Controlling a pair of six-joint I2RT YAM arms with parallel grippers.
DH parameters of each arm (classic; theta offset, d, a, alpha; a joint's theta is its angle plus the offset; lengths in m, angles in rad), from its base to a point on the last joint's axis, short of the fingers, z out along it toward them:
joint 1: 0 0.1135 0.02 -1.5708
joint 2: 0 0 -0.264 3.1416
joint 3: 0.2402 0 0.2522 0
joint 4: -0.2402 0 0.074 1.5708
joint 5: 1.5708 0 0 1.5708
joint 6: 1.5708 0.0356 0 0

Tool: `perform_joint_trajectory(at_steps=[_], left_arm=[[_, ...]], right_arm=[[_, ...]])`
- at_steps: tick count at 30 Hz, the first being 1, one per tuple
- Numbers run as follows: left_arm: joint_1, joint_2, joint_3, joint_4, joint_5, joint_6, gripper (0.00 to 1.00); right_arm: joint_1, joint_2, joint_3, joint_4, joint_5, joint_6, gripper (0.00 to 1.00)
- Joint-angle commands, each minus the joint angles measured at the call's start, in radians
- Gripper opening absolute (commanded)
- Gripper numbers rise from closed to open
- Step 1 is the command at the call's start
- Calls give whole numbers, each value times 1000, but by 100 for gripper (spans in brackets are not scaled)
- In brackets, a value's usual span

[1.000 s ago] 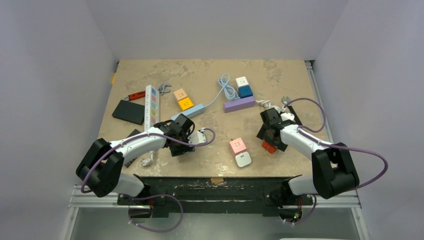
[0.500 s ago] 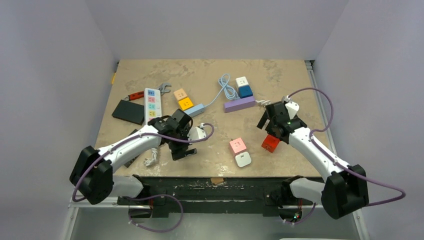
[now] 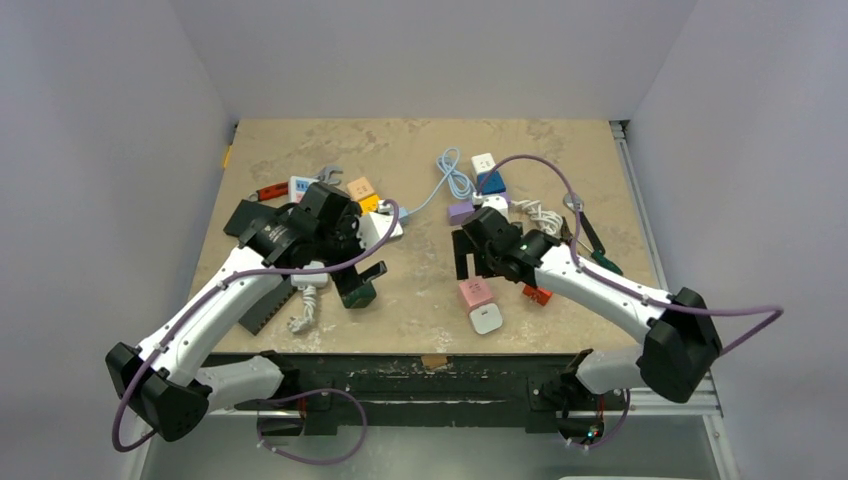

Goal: Pull the plug off the socket
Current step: Place the plug at the center of the board, then move the plug to the center of the board.

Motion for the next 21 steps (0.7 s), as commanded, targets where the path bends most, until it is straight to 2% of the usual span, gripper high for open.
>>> perform_joint_trajectory(at_steps=[1,9,13,14,17,21], left_arm=[[36,-42,36,-49,36,-26,100],[67,-69,35,-54,22,-17,100],[69,-78,24,-47,16,-14,100],[71,-79,21,-45,15,-14,100],[71,-82,16,-40,9,-14,100],[70,-90,13,-35,1,-10,100]], right_arm=[[42,65,12,36,-168,-132,99],[57,121,-32,92,-252,-184,99],[58,149,-30,62,-260,-189,99],[58,158,-30,54,-254,-186,95],[58,183,-19,15,-228,-140,75],[59,279,69,-96,-196,-67,39]])
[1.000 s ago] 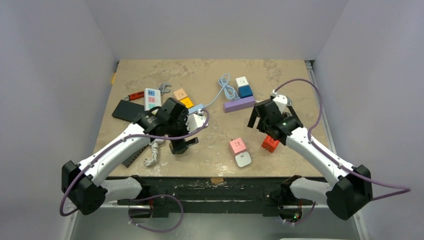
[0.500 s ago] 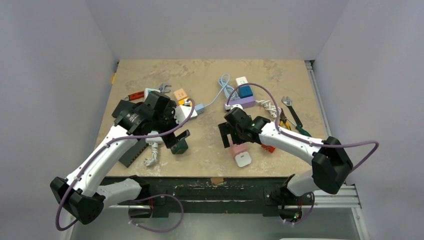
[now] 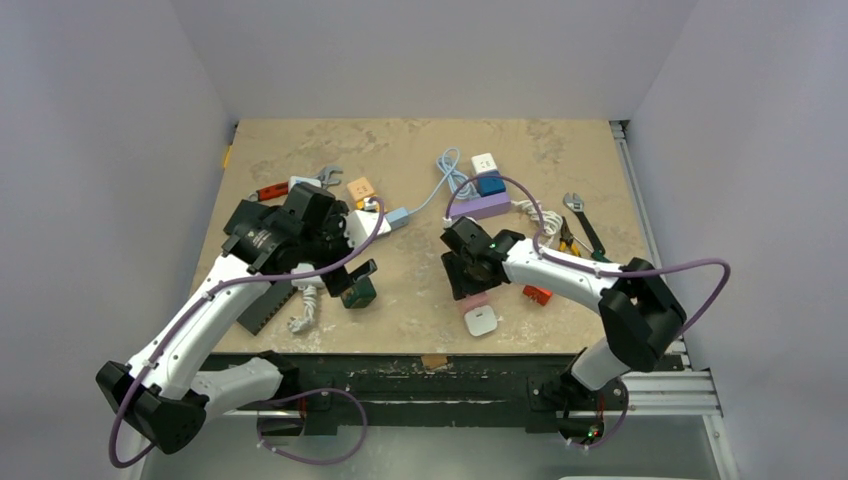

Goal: Pull the plug off the socket
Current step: Move the plug to the center of the board.

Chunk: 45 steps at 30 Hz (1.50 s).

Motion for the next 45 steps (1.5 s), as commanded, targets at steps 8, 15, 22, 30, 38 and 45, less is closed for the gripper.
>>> perform_joint_trajectory(at_steps=[8,15,22,30,38,45], left_arm=[[9,-63,-8,21,-9,13,100],[8,-81,-47,27,-4,26,100],[7,-128,-137,82,-10,69,100],[8,-135,-147,84,-6,83,100],[8,-147,-153,74,-1,91,100],[8,-173,-156,70,43,82,100]], right_arm=[[3,124,202,-138,82,430,13],[-25,118,172,37,-17,828,33],[-30,103,155,146,-62,960,56],[-32,108,189,62,-30,899,75],[-43,105,309,99,38,415,72],[-41,-13,250,210,-191,-692,71]])
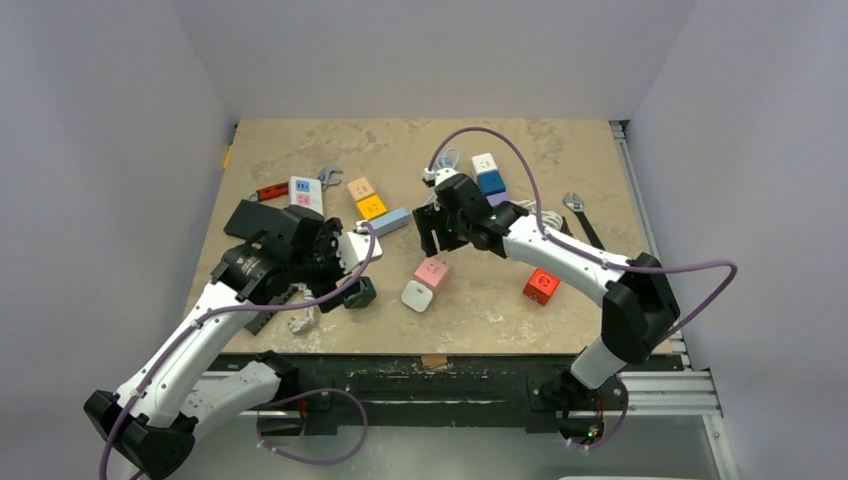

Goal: Pull the plug off the socket
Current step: Move the plug to the center of the board.

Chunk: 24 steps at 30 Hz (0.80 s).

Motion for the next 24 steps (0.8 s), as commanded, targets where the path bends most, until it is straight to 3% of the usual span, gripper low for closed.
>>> perform_joint_trajectory(at_steps=[1,5,9,24], left_arm=[[7,-29,4,21,56,3,100],[8,-44,11,6,69,-8,100],[18,-71,15,-4,65,-2,100],[63,-91,104,-54,115,-2,100]], right_arm=[[1,-123,-50,69,-191,-825,71],[-13,-137,-54,9,-292,-1123,77],[-53,-70,1,-82,-369,-1237,77],[-39,-72,-181,-10,-422,-1453,75]])
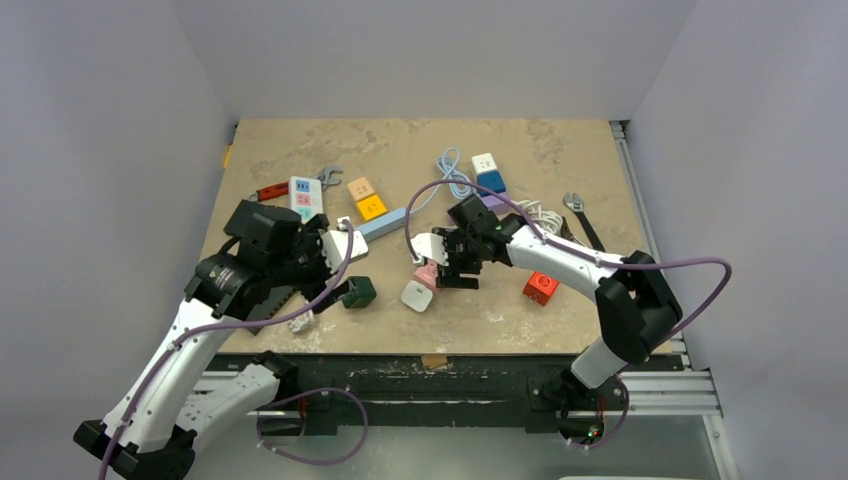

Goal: Pull the plug off the socket
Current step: Move the plug to the center of the board.

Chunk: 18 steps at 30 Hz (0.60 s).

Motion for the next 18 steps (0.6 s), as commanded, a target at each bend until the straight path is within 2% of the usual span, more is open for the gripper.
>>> perform_joint_trajectory(at_steps=[1,9,18], left_arm=[[12,2,53,-10,30,2,100],[17,-3,57,-19,23,6,100],[21,-5,66,-34,23,26,100]], right_arm=[[28,-36,-17,81,-31,-107,75],[76,-1,-58,259,-11,-168,74],[100,73,-13,234,-77,-194,74]])
